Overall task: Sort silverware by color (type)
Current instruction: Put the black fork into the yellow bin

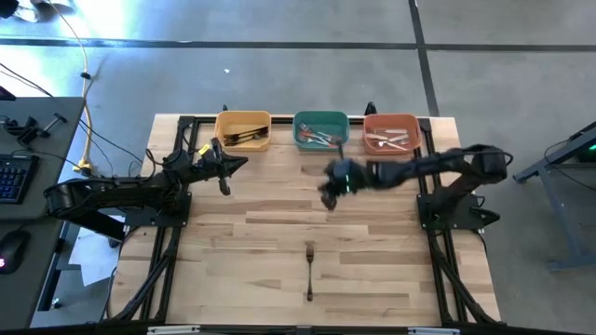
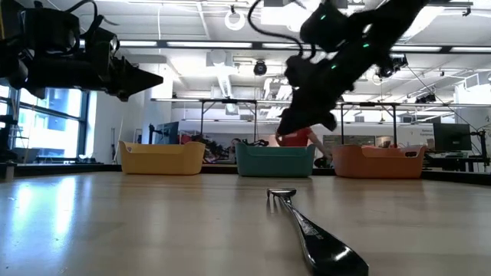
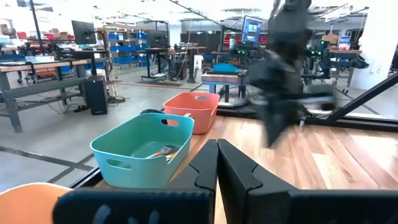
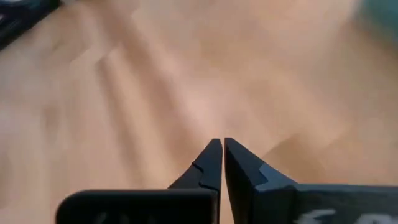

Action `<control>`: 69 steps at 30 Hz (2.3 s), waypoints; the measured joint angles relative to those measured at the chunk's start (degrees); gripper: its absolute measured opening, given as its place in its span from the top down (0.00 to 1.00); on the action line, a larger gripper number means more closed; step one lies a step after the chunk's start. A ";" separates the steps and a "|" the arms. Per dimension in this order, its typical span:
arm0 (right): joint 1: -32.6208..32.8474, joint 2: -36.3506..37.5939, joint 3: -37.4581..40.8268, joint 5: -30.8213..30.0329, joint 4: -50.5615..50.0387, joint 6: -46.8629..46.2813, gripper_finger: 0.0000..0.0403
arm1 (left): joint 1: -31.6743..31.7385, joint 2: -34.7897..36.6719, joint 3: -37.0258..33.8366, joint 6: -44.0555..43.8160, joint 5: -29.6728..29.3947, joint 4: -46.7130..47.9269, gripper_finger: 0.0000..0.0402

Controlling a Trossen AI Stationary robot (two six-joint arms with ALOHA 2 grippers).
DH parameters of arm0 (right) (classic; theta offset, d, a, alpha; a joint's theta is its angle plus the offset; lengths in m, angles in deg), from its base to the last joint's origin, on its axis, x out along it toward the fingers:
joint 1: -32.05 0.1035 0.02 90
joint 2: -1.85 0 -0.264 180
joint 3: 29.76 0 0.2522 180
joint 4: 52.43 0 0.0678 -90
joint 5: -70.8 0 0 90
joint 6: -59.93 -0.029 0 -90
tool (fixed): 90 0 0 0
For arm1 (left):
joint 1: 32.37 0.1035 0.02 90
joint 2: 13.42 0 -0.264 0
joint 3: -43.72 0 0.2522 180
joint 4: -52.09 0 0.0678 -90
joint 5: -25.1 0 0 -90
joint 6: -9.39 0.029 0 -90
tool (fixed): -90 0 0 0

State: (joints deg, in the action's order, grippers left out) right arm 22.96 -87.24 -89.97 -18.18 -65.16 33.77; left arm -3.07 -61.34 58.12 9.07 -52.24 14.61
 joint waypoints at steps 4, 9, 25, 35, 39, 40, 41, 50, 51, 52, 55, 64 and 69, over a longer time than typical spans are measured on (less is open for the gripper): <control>10.33 0.33 2.78 -1.54 -0.03 -12.35 0.96 | -0.08 0.00 0.02 -0.16 1.61 0.61 1.00; 20.59 -0.99 3.05 -4.31 0.11 -24.18 0.84 | -0.11 2.26 0.04 -0.79 7.64 0.82 1.00; 31.77 -13.61 -0.05 -0.25 14.53 -45.62 0.64 | -0.11 19.66 0.04 -1.09 7.81 19.13 1.00; 30.84 -20.90 -4.47 -1.01 15.07 -51.62 0.64 | -0.11 25.32 0.04 0.81 7.81 27.06 1.00; 30.51 -21.52 -4.42 -1.60 18.60 -50.72 0.64 | -0.11 26.32 0.04 1.95 7.79 29.01 1.00; 30.50 -21.58 -4.38 -2.40 19.35 -50.01 0.64 | -0.11 26.51 0.04 2.10 7.81 29.32 1.00; 30.50 -21.60 -4.38 -3.08 19.68 -49.69 0.64 | -0.11 26.67 0.04 2.10 7.79 29.56 1.00; 29.53 -23.65 -4.47 -5.81 22.32 -45.74 0.77 | -0.07 26.77 0.04 3.10 7.81 29.53 1.00; 29.34 -24.23 -4.49 -5.19 23.39 -44.95 0.79 | -0.07 26.76 0.04 3.10 7.79 29.55 1.00; 29.32 -24.82 -4.51 -4.45 24.74 -44.38 0.80 | -0.07 26.75 0.04 3.08 7.81 29.55 1.00; 28.99 -26.32 -4.55 -2.19 28.40 -43.91 0.81 | -0.07 26.75 0.04 2.98 7.80 29.55 1.00; 26.51 -26.65 -10.97 4.19 18.25 -37.34 0.71 | -0.07 26.73 0.04 2.03 7.79 29.29 1.00; 26.48 -26.37 -22.30 4.75 -3.52 -23.28 0.75 | -0.07 26.73 0.04 2.03 7.79 29.21 1.00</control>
State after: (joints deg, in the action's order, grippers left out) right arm 49.44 -113.60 -112.28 -13.42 -68.68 10.49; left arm -3.13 -34.61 58.17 11.10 -44.45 43.82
